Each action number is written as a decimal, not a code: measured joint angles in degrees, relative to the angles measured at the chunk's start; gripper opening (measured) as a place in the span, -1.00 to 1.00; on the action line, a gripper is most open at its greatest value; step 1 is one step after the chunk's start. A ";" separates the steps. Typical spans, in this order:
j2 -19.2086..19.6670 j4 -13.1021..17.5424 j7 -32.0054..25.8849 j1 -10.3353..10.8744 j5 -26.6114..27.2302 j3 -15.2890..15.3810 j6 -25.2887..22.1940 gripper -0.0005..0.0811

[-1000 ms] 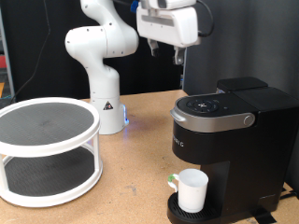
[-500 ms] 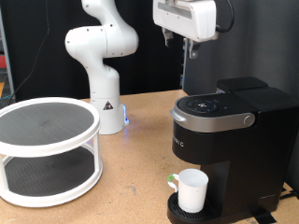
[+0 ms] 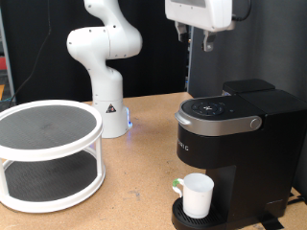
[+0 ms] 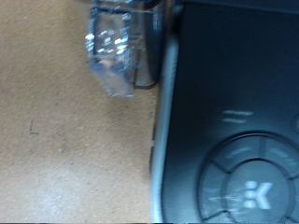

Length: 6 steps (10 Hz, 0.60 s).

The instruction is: Make a cup of coffee with the keurig machine

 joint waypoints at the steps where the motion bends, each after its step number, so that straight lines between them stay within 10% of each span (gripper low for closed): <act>1: 1.04 1.71 1.16 0.00 0.01 0.03 0.00 0.99; 6: 7.47 9.39 4.82 -0.01 -0.70 0.87 -0.19 0.99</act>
